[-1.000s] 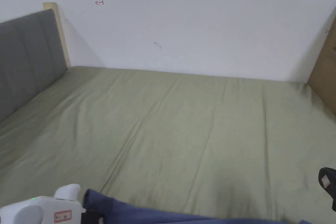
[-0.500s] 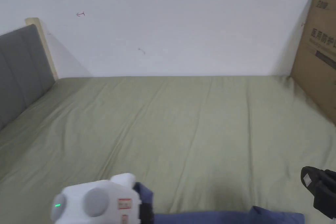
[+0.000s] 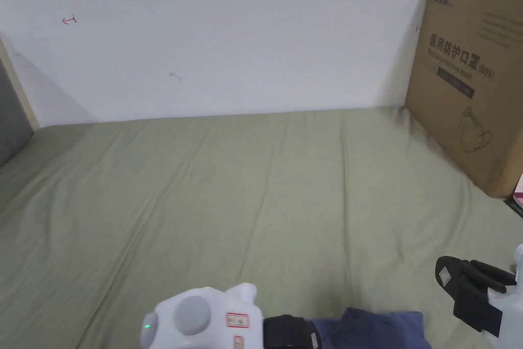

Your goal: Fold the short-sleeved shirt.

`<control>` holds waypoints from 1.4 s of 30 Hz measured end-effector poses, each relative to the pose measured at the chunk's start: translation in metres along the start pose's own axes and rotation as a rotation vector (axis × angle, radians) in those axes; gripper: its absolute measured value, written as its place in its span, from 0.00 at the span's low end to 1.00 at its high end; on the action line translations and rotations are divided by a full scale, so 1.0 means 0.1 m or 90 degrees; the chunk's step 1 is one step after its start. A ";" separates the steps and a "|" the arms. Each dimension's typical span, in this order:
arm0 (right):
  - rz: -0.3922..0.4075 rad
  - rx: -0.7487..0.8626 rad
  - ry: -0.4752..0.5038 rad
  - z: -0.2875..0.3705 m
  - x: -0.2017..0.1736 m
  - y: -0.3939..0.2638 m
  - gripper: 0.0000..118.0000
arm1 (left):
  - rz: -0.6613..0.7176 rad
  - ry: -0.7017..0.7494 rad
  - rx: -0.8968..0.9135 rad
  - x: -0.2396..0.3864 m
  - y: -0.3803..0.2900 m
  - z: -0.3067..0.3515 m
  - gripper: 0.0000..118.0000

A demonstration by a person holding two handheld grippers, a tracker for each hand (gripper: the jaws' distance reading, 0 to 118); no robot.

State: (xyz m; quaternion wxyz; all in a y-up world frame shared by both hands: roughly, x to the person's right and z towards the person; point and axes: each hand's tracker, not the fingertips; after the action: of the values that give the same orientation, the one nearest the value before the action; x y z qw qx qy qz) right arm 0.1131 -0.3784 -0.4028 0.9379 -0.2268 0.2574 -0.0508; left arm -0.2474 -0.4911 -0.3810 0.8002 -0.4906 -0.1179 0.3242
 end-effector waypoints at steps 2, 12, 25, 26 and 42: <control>0.021 0.017 -0.003 0.01 -0.01 0.02 0.00 | -0.025 0.039 0.063 0.03 -0.10 0.49 0.99; 0.020 0.029 0.015 0.01 -0.05 0.05 0.00 | -0.155 0.217 0.098 0.14 -0.27 0.73 0.00; 0.010 0.031 0.001 -0.03 -0.13 0.08 0.00 | -0.191 0.192 -0.076 0.34 -0.24 -0.65 0.00; 0.008 0.031 0.002 -0.04 -0.15 0.07 0.00 | -0.179 0.188 -0.076 0.35 -0.25 -0.60 0.00; -0.005 0.059 0.047 -0.06 -0.16 0.13 0.00 | 0.065 -0.104 0.187 -0.78 -0.24 1.22 0.38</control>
State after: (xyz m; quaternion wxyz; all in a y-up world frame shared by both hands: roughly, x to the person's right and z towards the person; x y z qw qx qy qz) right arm 0.0961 -0.3655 -0.4065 0.9372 -0.1821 0.2880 -0.0743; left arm -0.3594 -0.4615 -0.2904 0.8336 -0.3456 -0.1093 0.4169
